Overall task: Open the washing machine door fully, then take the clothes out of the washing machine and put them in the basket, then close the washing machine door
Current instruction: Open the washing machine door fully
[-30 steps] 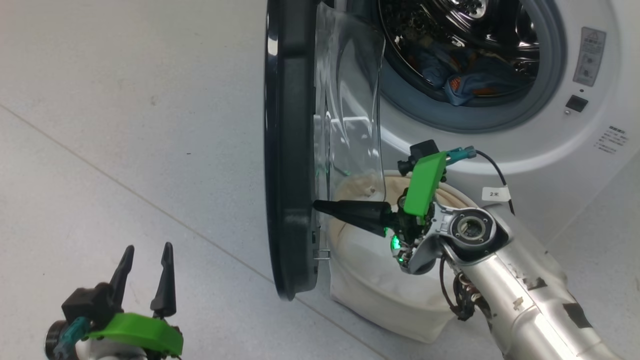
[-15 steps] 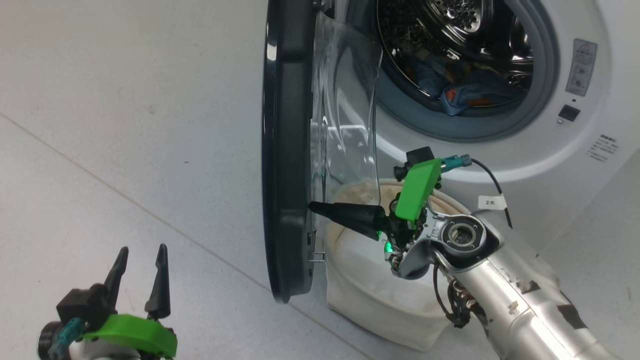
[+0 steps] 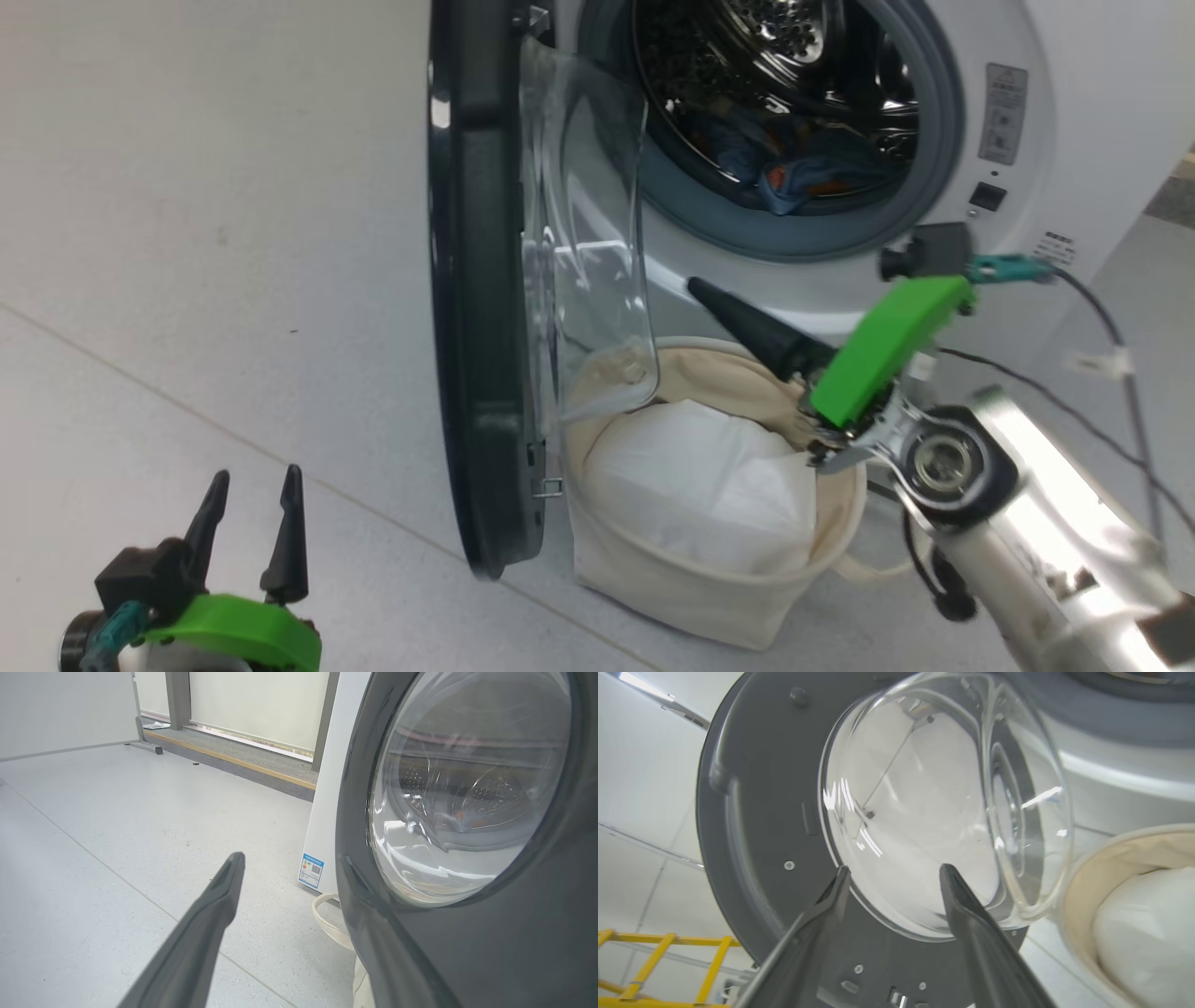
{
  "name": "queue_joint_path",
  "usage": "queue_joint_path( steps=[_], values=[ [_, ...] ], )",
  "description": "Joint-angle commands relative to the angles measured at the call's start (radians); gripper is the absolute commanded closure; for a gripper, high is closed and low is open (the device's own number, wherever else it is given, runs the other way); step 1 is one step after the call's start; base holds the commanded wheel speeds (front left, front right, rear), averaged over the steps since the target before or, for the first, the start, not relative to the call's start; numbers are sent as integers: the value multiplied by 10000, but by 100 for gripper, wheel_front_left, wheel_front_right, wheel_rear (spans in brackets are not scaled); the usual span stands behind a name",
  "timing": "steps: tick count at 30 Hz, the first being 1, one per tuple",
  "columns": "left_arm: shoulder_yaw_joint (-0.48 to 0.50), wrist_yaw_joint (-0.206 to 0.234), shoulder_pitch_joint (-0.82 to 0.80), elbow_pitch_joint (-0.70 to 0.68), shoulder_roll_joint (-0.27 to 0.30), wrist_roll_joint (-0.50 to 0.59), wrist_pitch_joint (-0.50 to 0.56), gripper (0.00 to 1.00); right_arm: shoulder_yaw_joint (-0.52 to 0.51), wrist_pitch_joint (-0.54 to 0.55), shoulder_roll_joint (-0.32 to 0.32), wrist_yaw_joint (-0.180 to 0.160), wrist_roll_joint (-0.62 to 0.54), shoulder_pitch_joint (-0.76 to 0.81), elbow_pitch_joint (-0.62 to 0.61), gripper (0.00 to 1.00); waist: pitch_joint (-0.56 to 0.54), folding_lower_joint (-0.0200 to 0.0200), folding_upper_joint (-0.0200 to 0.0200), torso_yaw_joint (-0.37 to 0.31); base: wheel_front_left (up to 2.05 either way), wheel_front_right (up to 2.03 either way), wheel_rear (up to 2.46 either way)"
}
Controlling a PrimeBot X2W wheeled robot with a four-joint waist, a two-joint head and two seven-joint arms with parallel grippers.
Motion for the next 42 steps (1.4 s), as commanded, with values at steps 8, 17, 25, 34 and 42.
queue_joint_path(
  steps=[8,17,25,34,42],
  values=[
    [329,142,-158,-350,401,-161,-43,0,-394,-3557,-1383,44,-4496,1608,-1988,0,-147,0,-1,-528,0,0,0],
    [317,180,-58,-410,476,-258,-34,0,-1091,-4822,-1389,44,-6836,3489,-2225,0,-291,0,-1,-735,0,0,0],
    [320,238,41,-536,581,-372,20,0,-1760,-5963,-1113,44,-8146,4834,-1548,0,-274,0,-1,-876,0,0,0],
    [287,302,97,-607,631,-471,45,0,-1917,-6263,-962,44,-8331,5203,-1152,0,-346,0,-1,-967,0,0,0],
    [217,336,36,-603,621,-563,46,0,-1891,-6347,-834,44,-8268,5156,-1045,0,-321,0,-1,-1010,0,0,0]
  ],
)
